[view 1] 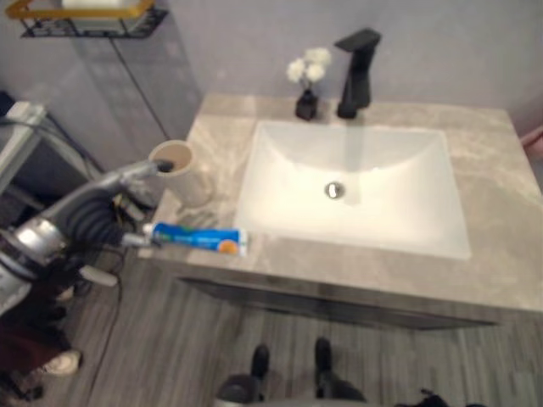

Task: Put brush and paste in cup on sink, flatten towel.

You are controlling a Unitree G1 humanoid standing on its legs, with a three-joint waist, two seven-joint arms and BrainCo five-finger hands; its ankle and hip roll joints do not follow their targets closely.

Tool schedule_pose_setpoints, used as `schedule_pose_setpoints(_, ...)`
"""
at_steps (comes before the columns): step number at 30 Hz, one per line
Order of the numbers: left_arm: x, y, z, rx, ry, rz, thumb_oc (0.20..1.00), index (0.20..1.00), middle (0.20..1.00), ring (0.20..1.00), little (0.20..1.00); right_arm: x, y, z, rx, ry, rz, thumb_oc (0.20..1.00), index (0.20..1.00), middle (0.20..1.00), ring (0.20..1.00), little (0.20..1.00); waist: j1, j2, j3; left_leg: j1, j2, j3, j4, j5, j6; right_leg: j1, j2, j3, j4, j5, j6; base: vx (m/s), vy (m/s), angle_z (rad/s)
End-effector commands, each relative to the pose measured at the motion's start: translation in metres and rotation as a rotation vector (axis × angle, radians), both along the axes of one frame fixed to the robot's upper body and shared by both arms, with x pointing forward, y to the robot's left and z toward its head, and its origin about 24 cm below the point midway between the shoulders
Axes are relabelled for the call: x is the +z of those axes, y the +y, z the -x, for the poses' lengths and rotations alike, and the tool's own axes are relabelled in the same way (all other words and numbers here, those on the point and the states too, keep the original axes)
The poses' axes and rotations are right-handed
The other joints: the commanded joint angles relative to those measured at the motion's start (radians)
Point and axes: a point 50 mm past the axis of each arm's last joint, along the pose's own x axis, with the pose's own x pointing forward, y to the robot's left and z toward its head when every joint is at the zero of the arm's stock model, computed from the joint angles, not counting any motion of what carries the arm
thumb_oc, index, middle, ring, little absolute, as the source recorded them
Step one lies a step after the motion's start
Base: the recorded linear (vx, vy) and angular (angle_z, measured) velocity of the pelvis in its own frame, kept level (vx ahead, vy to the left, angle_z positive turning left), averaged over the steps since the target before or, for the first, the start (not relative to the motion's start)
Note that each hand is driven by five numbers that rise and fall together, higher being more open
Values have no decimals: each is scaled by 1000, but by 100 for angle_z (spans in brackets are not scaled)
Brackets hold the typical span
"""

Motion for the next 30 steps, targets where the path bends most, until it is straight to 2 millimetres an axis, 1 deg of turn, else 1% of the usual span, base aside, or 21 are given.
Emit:
schedule_pose_setpoints(1,17,7,-5,12,-62,-32,1000,1000,1000,1000,1000,0,4,-8,7,-20,-9,1000,1000,1000,1000,1000,-19,-45,3,22,-31,16,14,-48,31,-58,-118,67,15,67,138,-14,34,-12)
schedule_pose_setpoints(4,12,4,-3,-5,-12,-49,1000,1000,1000,1000,1000,2,-3,-4,-9,-10,11,1000,1000,1000,1000,1000,-20,-47,5,15,-34,28,14,-49,35,-72,-119,75,12,79,142,-11,34,-12)
schedule_pose_setpoints(10,0,6,-3,-1,61,-81,1000,1000,1000,1000,1000,3,-6,-2,-11,-6,19,1000,1000,1000,1000,1000,-27,-50,6,13,-32,36,14,-50,35,-80,-117,81,9,82,145,0,13,-13)
schedule_pose_setpoints(11,-4,4,-4,-11,73,-100,1000,1000,1000,1000,1000,4,-6,-6,16,-11,24,1000,1000,1000,1000,1000,-30,-51,6,12,-32,37,14,-50,35,-82,-117,81,9,82,146,0,0,0)
schedule_pose_setpoints(13,-6,1,-4,-26,80,-121,1000,1000,1000,1000,1000,6,-8,-11,56,-14,38,1000,1000,1000,1000,1000,-31,-54,8,9,-32,37,14,-49,36,-83,-119,78,9,83,146,0,0,0)
schedule_pose_setpoints(19,-12,1,-5,-29,102,-154,1000,1000,1000,1000,1000,10,-15,-16,57,-33,64,1000,1000,1000,1000,1000,-33,-59,9,9,-31,39,14,-48,36,-85,-119,80,8,84,147,0,0,0)
schedule_pose_setpoints(20,-15,1,-5,-31,110,-161,1000,1000,1000,1000,1000,13,-17,-23,63,-61,74,1000,1000,1000,1000,1000,-32,-63,11,7,-31,39,14,-47,36,-86,-119,79,7,85,148,0,0,0)
schedule_pose_setpoints(22,-17,1,-5,-33,126,-147,1000,1000,1000,1000,1000,16,-18,-30,63,-93,78,1000,1000,1000,1000,1000,-34,-66,15,4,-30,39,14,-45,37,-90,-117,81,8,87,147,-37,-2,-1)
schedule_pose_setpoints(27,-23,3,-6,-31,149,-185,1000,1000,1000,1000,1000,19,-19,-38,81,-125,82,1000,1000,1000,1000,1000,-36,-74,22,-1,-29,38,14,-43,38,-95,-116,79,8,91,147,-37,-2,0)
schedule_pose_setpoints(30,-26,7,-7,-12,153,-202,1000,1000,1000,1000,1000,20,-21,-37,82,-128,86,1000,1000,1000,1000,1000,-40,-80,27,-7,-28,37,14,-41,39,-99,-117,75,8,94,148,-42,0,-1)
